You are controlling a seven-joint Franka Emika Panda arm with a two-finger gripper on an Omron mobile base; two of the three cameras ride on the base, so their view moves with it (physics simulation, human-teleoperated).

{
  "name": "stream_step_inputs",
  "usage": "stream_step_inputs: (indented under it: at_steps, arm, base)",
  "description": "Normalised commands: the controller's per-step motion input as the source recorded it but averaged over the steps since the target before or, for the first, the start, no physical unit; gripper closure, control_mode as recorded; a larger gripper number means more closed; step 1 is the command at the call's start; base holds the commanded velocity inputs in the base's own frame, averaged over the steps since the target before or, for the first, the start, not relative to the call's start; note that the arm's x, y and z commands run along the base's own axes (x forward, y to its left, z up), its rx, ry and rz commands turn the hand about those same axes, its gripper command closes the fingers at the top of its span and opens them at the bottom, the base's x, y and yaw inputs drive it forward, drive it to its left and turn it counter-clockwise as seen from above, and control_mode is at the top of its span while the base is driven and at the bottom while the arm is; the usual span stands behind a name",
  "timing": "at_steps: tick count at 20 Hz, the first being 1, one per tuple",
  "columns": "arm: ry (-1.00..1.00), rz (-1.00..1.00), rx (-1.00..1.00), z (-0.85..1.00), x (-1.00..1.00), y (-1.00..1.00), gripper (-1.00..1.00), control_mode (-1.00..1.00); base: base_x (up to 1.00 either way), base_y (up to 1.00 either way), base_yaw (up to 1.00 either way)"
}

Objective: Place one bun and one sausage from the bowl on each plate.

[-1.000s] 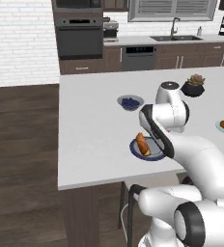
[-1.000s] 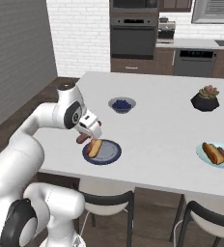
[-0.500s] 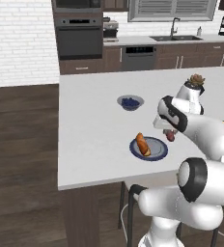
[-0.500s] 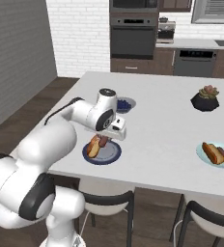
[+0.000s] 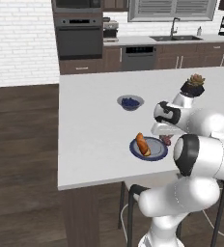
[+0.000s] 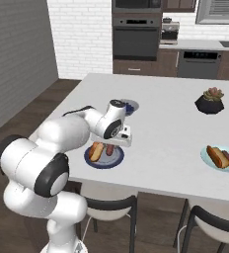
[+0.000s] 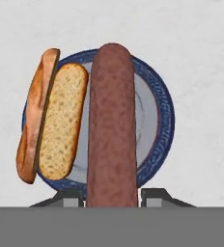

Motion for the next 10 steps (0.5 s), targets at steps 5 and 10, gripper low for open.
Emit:
stream_step_inputs:
  at_steps: [5, 10]
  arm:
    - [0.00, 0.00, -0.02, -0.55, 0.17, 0.14, 1.00, -1.00]
    - [0.00, 0.00, 0.00, -0.37, 0.24, 0.09, 1.00, -1.00]
  base:
    - [0.00, 0.00, 0.00]
    - [0.00, 0.00, 0.00]
